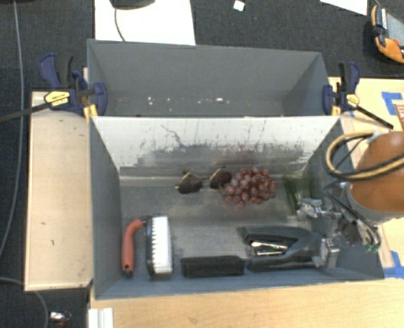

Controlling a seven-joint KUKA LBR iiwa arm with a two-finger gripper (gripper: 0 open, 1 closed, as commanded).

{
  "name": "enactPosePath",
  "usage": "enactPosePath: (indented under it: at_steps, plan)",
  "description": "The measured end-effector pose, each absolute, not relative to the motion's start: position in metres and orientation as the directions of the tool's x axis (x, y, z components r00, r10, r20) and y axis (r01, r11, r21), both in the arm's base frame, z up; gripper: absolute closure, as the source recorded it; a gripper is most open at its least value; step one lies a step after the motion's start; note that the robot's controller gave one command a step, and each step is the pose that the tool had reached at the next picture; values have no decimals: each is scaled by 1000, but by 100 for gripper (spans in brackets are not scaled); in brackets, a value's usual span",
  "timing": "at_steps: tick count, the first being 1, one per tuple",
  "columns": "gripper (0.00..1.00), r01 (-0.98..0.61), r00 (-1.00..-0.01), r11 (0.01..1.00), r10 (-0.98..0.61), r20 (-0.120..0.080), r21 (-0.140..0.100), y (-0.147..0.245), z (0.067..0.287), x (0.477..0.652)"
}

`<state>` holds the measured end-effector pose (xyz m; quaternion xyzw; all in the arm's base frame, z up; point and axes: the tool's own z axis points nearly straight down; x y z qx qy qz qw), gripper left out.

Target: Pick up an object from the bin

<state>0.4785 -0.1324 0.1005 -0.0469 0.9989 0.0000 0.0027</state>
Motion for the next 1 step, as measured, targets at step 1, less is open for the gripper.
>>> enactPosePath:
  at_steps: [1]
  plan:
    - [0, 118, -993, 993, 118, -9, 7, -85, 70, 478]
